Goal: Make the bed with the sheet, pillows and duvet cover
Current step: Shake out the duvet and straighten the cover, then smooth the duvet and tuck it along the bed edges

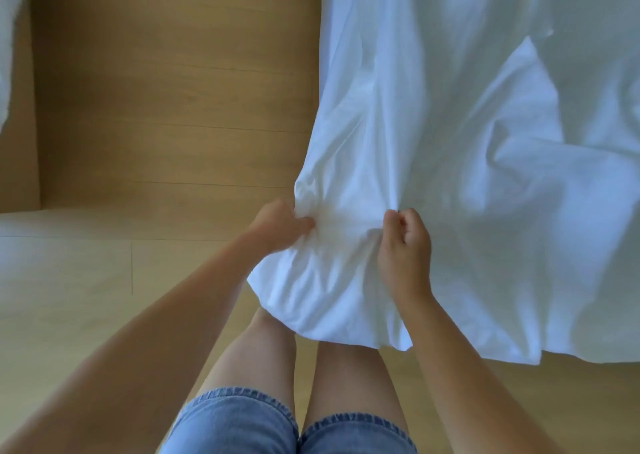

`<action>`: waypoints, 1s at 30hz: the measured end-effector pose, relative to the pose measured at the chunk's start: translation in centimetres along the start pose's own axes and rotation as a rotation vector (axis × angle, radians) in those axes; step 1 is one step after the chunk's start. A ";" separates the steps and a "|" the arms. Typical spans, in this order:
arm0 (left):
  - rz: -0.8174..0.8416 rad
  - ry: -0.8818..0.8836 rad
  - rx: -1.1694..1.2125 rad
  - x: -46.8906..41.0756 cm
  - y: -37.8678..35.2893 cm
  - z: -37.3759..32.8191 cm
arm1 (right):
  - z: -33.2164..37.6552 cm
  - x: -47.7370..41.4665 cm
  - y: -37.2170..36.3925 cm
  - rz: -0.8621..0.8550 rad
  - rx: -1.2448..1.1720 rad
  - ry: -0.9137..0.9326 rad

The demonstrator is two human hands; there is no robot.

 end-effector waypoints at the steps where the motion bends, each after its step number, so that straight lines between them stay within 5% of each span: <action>1: -0.037 -0.038 0.110 1.1 1.0 0.0 | -0.2 0.1 -1.0 0.058 0.077 0.024; 4: -0.083 -0.117 0.619 3.9 5.2 2.4 | 0.8 1.2 -3.4 0.085 0.376 0.189; 6: -0.157 -0.012 0.761 3.7 6.0 5.7 | 0.7 2.1 -5.0 0.099 0.592 0.289; 9: -0.315 0.217 0.371 1.1 3.3 8.9 | -4.3 2.4 -6.5 0.361 0.947 0.134; 12: -0.080 0.299 0.470 -0.5 -3.2 9.4 | -7.5 2.3 -5.7 0.455 0.926 0.053; 15: 0.103 0.259 0.515 -1.0 -6.8 9.3 | -7.7 2.9 -4.6 0.417 0.846 0.174; 20: 0.111 0.296 0.030 -0.4 -7.8 10.9 | -11.1 4.2 0.6 0.361 0.724 -0.025; 27: 0.075 0.322 -0.255 4.1 -4.6 6.7 | -9.0 5.0 -2.4 0.689 0.860 -0.030; 30: 0.158 0.175 -0.297 6.2 -1.4 4.3 | -7.2 6.1 -3.8 0.811 0.831 -0.080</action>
Point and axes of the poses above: each hand's wrist, its own x-axis away from the middle knuckle, its own y-axis out of the back of the hand, z = x × y, the point moved 8 cm from there along -x, towards the middle knuckle, and after that the axes turned 2 degrees about -y, right-handed, at the moved point
